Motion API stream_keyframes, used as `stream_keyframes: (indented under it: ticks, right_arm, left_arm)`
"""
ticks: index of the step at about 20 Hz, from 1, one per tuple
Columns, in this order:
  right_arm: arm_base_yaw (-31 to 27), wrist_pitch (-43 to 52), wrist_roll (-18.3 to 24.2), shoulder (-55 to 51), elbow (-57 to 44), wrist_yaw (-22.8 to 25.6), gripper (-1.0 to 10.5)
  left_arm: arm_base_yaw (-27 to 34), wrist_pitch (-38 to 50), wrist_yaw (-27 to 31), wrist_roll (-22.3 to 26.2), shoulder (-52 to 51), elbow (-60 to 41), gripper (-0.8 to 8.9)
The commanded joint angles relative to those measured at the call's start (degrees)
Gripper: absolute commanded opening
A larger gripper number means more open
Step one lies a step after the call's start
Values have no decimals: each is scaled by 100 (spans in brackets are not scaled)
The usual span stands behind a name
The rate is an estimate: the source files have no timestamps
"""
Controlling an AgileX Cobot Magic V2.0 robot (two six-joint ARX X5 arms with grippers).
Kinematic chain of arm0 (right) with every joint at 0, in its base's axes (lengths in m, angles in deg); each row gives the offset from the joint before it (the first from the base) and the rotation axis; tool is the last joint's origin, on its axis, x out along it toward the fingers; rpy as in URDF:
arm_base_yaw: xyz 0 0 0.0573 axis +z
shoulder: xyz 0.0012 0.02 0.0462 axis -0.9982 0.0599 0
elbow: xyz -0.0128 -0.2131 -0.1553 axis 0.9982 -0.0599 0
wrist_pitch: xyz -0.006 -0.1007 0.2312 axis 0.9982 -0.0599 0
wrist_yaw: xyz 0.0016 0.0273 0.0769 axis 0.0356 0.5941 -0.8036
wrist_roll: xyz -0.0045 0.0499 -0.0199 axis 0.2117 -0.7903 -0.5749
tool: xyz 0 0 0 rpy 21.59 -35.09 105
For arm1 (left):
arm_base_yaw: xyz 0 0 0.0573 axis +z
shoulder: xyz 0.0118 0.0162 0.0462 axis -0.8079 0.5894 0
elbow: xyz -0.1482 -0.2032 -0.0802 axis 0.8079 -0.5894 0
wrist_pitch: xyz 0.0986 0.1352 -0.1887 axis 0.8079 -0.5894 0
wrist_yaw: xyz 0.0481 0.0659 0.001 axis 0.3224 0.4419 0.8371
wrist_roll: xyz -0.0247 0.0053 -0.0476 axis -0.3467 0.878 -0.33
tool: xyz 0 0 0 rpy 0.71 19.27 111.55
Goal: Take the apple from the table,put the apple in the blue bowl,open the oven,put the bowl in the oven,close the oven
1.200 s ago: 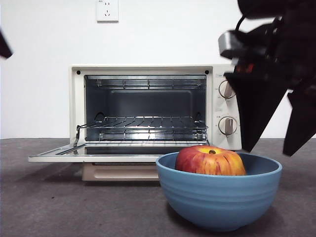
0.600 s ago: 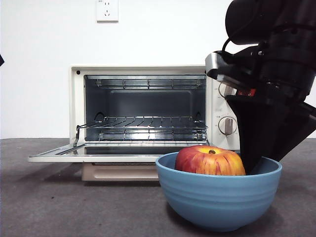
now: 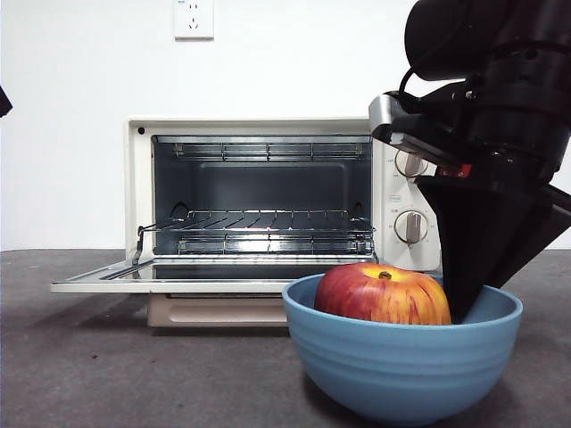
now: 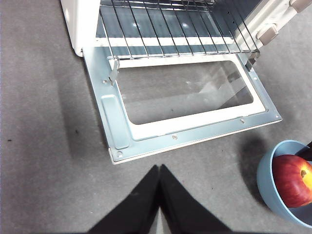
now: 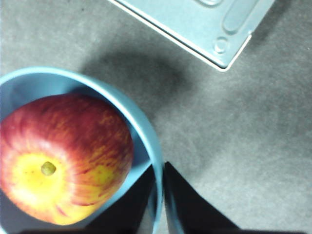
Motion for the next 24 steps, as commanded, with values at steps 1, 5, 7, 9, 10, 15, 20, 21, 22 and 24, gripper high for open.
stream_keyframes:
  ticks: [1, 5, 7, 9, 10, 15, 20, 21, 22, 24]
  right_arm:
    - [109, -46, -243, -131, 249, -59, 3]
    - [175, -295, -485, -184, 992, 26, 3]
    - [173, -142, -715, -173, 1342, 96, 3]
    - [157, 4, -962, -101, 1611, 420, 3]
    - [133, 83, -1086, -24, 1716, 485, 3]
    - [7, 540, -1766, 518, 2205, 588, 3]
    - [-66, 553, -2304, 1257, 2914, 743, 3]
    - [-72, 551, -2402, 1384, 3034, 763, 3]
    - [-105, 546, -2514, 1502, 3132, 754, 3]
    - [-142, 546, -2789, 1716, 3283, 758, 3]
  left_arm:
    - [0, 170, -26, -11, 33, 39, 6]
    - [0, 225, -26, 2, 33, 39, 7]
    - [0, 227, -26, 39, 33, 39, 7]
    - [0, 229, -26, 79, 33, 39, 7]
    - [0, 229, -26, 81, 33, 39, 7]
    - [-11, 229, -26, 120, 33, 39, 7]
    - [-155, 227, -26, 122, 33, 39, 7]
    - [-195, 227, -26, 120, 33, 39, 7]
    - [-238, 227, -26, 122, 33, 39, 7]
    - [-328, 225, -26, 122, 33, 39, 7]
